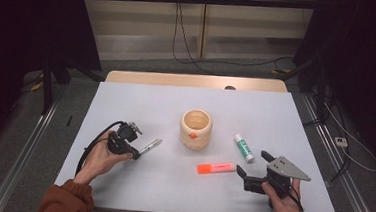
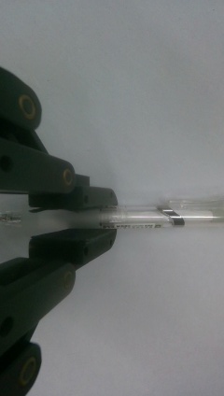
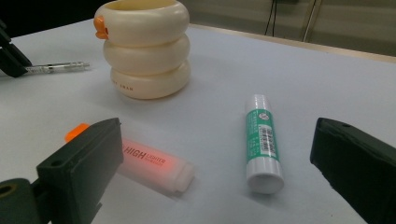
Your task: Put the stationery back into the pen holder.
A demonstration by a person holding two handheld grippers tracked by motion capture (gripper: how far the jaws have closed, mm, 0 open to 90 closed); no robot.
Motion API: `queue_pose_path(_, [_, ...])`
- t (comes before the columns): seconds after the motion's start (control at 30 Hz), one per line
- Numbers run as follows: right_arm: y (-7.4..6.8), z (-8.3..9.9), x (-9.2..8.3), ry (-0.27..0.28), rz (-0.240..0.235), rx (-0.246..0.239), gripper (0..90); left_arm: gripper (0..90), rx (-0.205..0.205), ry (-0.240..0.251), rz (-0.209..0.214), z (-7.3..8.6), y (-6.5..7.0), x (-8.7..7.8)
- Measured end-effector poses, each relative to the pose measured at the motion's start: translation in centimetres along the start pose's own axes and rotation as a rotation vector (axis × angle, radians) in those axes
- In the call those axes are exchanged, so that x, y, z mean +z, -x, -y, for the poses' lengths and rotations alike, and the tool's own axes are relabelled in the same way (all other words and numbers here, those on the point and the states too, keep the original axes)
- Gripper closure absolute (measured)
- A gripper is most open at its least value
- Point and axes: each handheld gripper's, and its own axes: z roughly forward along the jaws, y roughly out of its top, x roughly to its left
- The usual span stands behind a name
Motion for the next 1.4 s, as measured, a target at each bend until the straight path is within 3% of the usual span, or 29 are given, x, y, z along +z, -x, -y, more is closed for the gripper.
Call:
queue_pose_path(0.17, [0.0, 0.0, 0.0, -0.002, -0.001, 0.002, 2.4, 79.8, -0.009, 0.009, -0.001, 0.1, 0.0, -0.1])
queue_pose_path(0.5, [0.0, 0.0, 0.0, -0.001, -0.001, 0.003, 2.4, 79.8, -0.026, 0.06, 0.036, 0.5, -0.2, -0.8])
queue_pose_path(0.97, [0.0, 0.0, 0.0, 0.0, -0.004, -0.002, 2.5, 79.8, 0.023, 0.096, 0.073, 1.2, 1.6, -2.3])
queue_pose_path(1.2, [-0.1, 0.0, 0.1, 0.0, -0.003, 0.003, 2.5, 79.8, 0.058, 0.144, 0.116, 1.5, 3.0, -3.0])
queue_pose_path(1.4, [-0.2, -0.1, 0.0, 0.001, -0.01, -0.003, 2.5, 79.7, 0.095, 0.154, 0.148, 1.1, 4.3, -3.1])
